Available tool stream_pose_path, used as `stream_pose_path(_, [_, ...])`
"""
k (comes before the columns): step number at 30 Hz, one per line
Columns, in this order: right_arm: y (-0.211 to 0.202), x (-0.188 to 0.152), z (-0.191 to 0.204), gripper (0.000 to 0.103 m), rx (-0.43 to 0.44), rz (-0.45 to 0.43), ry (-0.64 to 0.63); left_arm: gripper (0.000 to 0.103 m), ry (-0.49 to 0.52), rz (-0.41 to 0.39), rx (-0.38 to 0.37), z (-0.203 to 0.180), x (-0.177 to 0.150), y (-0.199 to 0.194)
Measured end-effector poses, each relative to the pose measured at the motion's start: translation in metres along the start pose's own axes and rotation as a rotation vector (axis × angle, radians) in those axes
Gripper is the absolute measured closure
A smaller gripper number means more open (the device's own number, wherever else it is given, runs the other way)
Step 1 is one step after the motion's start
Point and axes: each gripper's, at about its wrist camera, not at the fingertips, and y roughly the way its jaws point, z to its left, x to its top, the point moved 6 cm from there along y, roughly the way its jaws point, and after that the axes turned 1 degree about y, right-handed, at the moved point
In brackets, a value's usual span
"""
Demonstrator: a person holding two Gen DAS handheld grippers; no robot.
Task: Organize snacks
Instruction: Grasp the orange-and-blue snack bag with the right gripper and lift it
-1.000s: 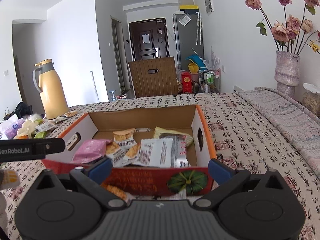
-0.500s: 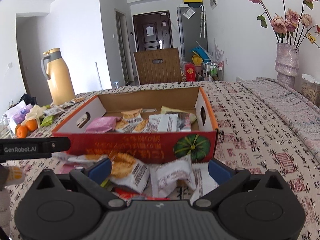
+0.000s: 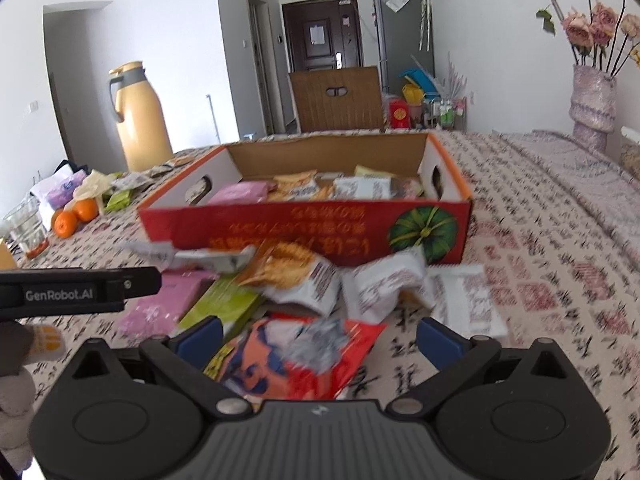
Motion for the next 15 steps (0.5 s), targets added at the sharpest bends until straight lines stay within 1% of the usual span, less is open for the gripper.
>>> stream_pose_path(6, [0.009, -0.018, 0.016, 0.000, -0.013, 0.063, -0.024, 0.000, -0.008, 0.008, 0.000, 0.007, -0.009, -0.006])
stream_pose_path(9, [0.009, -0.024, 0.017, 0.010, -0.020, 0.075, -0.027, 0.000, -0.013, 0.013, -0.006, 0.010, -0.012, -0.007])
stream_pose_path(10, [0.009, -0.027, 0.018, 0.017, -0.020, 0.080, -0.028, 0.000, -0.015, 0.014, -0.008, 0.010, -0.013, -0.008])
stream_pose_path(11, [0.008, -0.029, 0.019, 0.021, -0.027, 0.076, -0.039, 0.000, -0.015, 0.015, -0.009, 0.010, -0.013, -0.008])
stream_pose_path(12, [0.008, -0.031, 0.019, 0.023, -0.044, 0.070, -0.057, 0.000, -0.016, 0.017, -0.011, 0.010, -0.014, -0.008])
stream_pose_path(14, [0.005, -0.033, 0.021, 0.035, -0.063, 0.059, -0.082, 0.000, -0.015, 0.018, -0.015, 0.009, -0.014, -0.008])
stream_pose_path(15, [0.004, -0.033, 0.020, 0.037, -0.060, 0.055, -0.083, 0.000, -0.013, 0.019, -0.016, 0.008, -0.015, -0.008])
